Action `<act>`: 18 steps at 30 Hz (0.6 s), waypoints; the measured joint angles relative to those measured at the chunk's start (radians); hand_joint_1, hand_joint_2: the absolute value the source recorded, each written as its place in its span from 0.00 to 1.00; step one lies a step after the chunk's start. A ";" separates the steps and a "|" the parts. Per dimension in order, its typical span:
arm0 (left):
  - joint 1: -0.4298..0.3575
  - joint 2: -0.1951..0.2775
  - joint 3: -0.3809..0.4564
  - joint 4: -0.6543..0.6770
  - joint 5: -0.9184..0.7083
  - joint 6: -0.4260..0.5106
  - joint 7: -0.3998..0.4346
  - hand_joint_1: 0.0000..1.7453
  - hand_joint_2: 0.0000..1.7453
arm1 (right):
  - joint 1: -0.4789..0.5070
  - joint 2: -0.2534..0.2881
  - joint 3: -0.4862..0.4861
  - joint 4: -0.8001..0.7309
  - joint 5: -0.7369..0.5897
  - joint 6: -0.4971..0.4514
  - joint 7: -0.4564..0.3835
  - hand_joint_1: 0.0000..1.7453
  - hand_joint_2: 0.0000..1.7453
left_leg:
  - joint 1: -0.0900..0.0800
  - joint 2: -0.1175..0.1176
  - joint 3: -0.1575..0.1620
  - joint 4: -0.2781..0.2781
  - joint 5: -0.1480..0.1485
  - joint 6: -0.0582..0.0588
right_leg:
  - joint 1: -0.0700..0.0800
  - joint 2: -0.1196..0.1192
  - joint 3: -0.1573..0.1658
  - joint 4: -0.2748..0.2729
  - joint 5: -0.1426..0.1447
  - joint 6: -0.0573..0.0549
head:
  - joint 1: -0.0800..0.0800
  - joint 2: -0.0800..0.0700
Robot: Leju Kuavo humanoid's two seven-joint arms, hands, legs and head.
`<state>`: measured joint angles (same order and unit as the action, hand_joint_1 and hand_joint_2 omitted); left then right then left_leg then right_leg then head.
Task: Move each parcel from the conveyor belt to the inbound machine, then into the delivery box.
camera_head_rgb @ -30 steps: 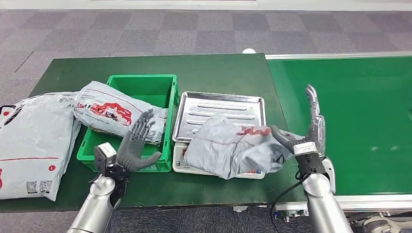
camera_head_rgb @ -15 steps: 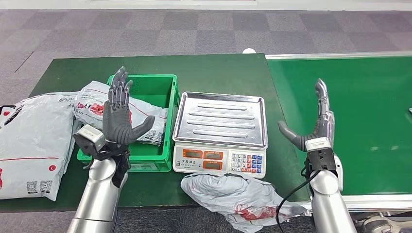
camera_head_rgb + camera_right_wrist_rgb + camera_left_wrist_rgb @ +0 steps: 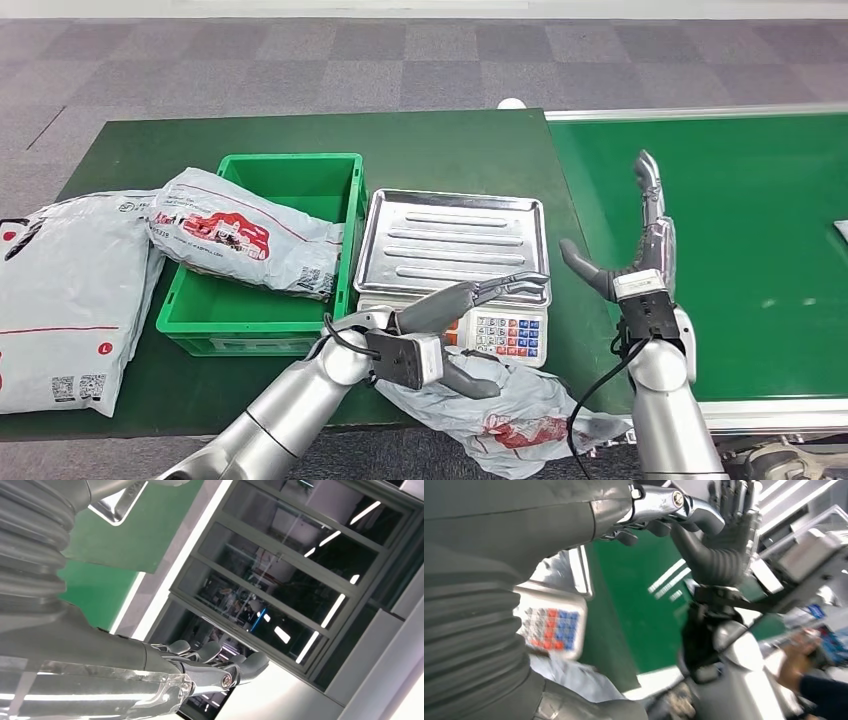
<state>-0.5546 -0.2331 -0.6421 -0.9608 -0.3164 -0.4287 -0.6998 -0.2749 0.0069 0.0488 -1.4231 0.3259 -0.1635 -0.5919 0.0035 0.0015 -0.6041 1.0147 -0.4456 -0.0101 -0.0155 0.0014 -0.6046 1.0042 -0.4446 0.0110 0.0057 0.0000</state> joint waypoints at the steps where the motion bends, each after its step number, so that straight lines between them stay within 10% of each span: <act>1: 0.002 0.011 -0.018 -0.005 0.053 -0.030 0.000 0.00 1.00 | 0.003 0.000 -0.001 -0.002 0.002 0.001 0.003 0.00 1.00 | 0.000 0.000 0.000 0.000 0.000 0.000 | 0.000 0.000 0.000 0.000 0.000 0.000 | 0.000 0.000; 18: 0.094 0.200 -0.004 -0.175 0.269 -0.318 -0.003 0.00 1.00 | 0.037 -0.001 -0.034 -0.029 0.015 0.016 0.009 0.00 1.00 | 0.002 -0.001 0.000 -0.002 0.001 -0.001 | 0.001 -0.001 0.000 0.000 -0.001 -0.001 | 0.000 0.000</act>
<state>-0.4603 -0.0331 -0.6456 -1.1355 -0.0471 -0.7464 -0.7024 -0.2384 0.0062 0.0146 -1.4523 0.3406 -0.1474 -0.5829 0.0051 0.0006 -0.6038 1.0129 -0.4447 -0.0116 -0.0144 0.0005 -0.6044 1.0043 -0.4455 0.0100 0.0057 0.0000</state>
